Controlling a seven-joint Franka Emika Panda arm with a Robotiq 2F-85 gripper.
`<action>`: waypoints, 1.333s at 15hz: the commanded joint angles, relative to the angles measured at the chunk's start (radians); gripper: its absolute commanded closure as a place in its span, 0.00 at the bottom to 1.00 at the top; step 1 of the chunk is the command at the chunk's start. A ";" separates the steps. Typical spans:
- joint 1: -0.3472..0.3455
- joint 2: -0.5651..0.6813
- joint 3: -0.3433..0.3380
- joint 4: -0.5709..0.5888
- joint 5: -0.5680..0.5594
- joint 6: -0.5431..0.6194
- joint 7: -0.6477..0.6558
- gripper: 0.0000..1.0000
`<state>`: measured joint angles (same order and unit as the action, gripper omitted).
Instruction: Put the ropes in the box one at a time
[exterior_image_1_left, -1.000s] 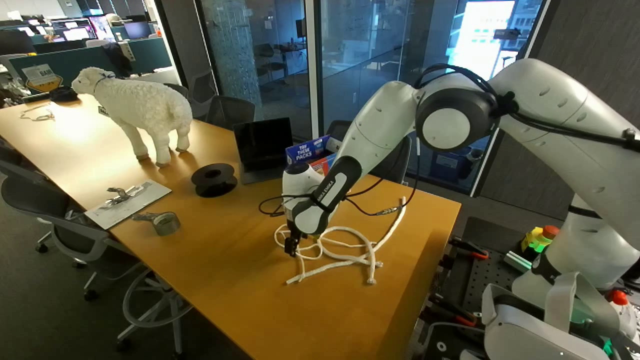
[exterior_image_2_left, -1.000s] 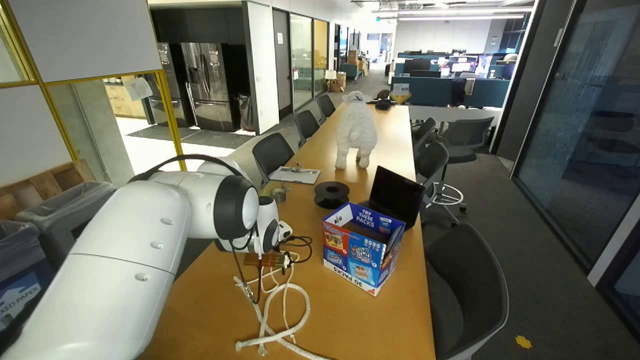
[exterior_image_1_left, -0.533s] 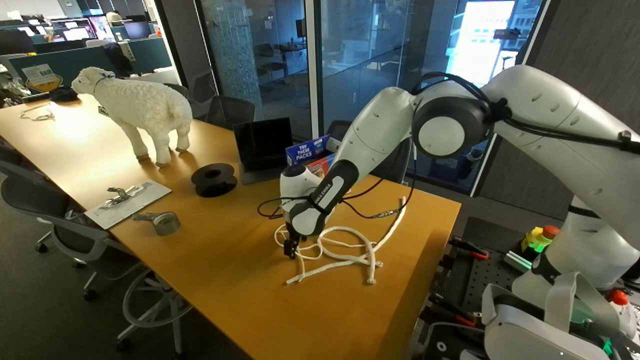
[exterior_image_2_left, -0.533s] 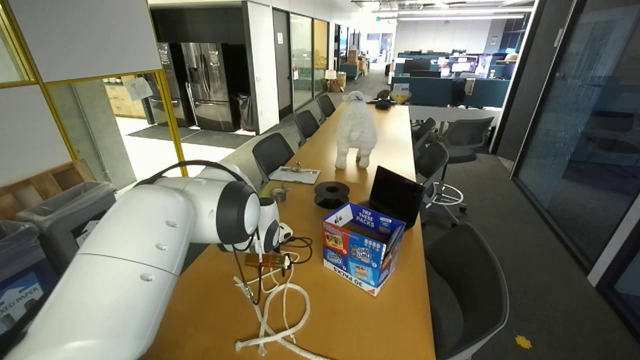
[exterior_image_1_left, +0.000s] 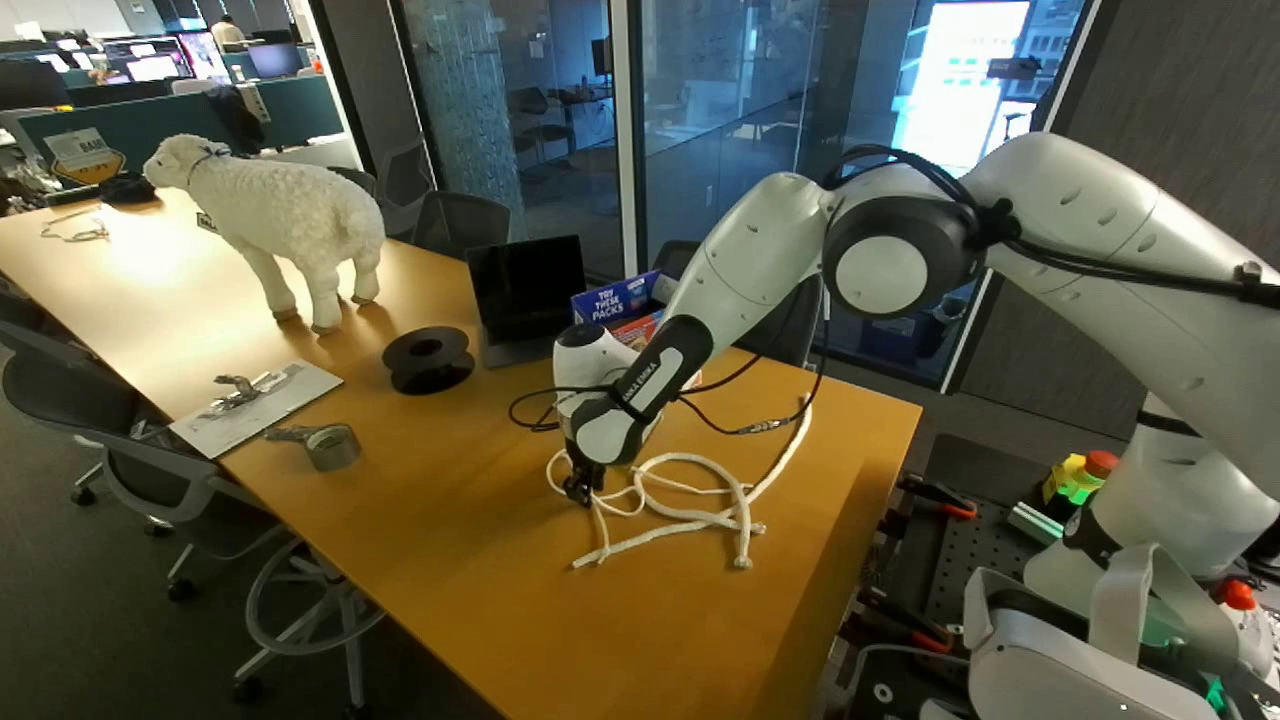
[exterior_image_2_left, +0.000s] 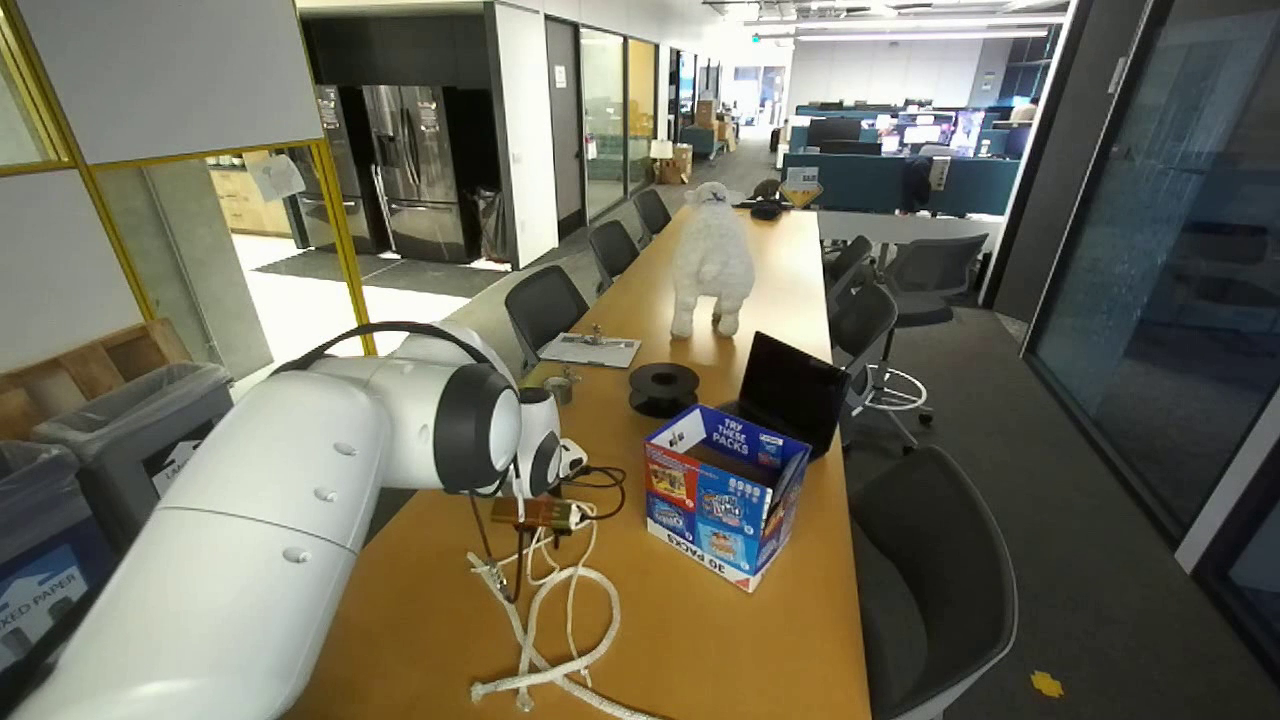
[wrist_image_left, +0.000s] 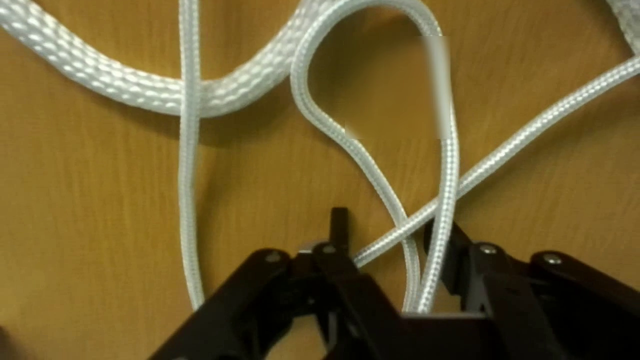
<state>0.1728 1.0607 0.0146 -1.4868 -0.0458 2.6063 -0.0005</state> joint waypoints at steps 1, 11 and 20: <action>0.000 0.025 -0.004 0.047 -0.011 -0.041 0.017 0.86; 0.045 -0.107 -0.125 -0.093 -0.061 -0.003 0.126 0.97; 0.299 -0.496 -0.506 -0.435 -0.463 0.053 0.484 0.98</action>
<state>0.3740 0.7245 -0.3891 -1.7727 -0.3773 2.6372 0.3463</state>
